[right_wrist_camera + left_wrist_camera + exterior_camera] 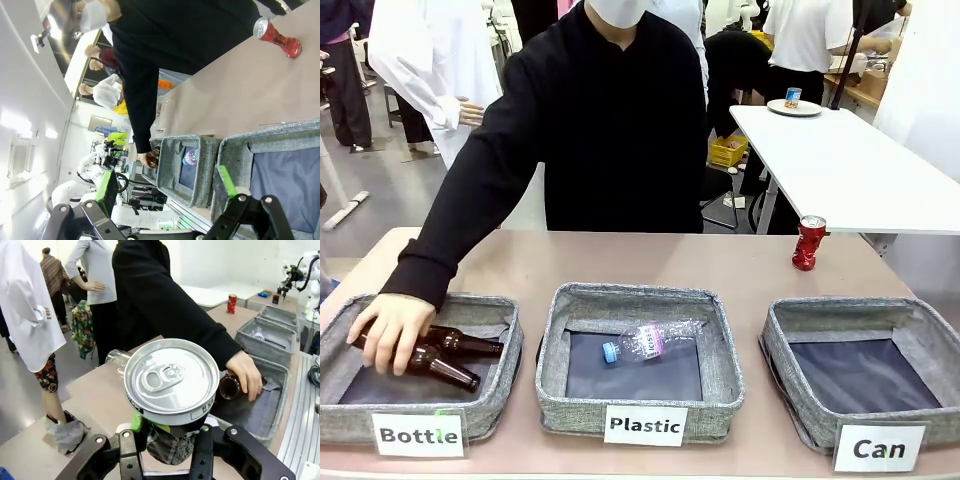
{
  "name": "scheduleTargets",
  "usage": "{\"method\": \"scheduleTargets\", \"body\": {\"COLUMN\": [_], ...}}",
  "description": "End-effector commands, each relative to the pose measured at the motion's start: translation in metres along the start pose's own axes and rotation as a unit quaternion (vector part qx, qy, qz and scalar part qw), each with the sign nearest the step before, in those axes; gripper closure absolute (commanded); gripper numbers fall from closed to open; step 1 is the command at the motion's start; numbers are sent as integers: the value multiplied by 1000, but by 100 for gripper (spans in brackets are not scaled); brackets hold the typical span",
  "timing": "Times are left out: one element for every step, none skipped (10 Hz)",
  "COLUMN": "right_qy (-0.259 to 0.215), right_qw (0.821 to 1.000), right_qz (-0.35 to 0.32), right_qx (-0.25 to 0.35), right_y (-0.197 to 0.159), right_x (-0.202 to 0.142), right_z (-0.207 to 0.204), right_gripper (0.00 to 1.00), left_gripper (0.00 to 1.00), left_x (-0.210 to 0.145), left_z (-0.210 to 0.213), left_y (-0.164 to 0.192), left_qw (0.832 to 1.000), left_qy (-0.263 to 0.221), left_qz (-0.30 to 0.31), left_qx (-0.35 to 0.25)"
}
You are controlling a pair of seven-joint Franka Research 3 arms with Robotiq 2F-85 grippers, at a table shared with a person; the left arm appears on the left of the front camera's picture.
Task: Sort the can waste into the basket.
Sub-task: Pick up the can waste from the table and place it in the right Fabric basket.
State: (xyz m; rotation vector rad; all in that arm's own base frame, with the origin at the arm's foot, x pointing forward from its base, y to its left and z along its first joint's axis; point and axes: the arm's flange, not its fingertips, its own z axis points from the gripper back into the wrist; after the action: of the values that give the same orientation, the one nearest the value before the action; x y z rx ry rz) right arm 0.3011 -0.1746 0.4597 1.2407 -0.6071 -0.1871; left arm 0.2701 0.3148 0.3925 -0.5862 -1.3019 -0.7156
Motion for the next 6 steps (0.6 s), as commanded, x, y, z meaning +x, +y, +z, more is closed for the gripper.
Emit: {"method": "scheduleTargets", "body": {"right_qy": [-10, -10, -10, -10, -10, -10], "right_qw": [1000, 1000, 1000, 1000, 1000, 1000], "right_qz": [13, 13, 13, 13, 13, 13], "right_qx": [13, 13, 13, 13, 13, 13], "right_y": [0, 0, 0, 0, 0, 0], "right_x": [2, 2, 2, 2, 2, 2], "right_z": [-2, -2, -2, -2, -2, -2], "right_gripper": [0, 0, 0, 0, 0, 0], "left_gripper": [100, 100, 100, 100, 100, 100], "left_x": [9, 12, 18, 28, 41, 52], "left_z": [-1, -5, -13, -22, -35, -47], "left_y": [10, 14, 15, 11, 7, 5], "left_qw": [1000, 1000, 1000, 1000, 999, 999], "left_qy": [-3, 1, 11, 20, 34, 46], "left_qz": [-3, 1, 9, 2, -10, -17], "left_qx": [-9, -10, -7, 3, 4, 4]}}
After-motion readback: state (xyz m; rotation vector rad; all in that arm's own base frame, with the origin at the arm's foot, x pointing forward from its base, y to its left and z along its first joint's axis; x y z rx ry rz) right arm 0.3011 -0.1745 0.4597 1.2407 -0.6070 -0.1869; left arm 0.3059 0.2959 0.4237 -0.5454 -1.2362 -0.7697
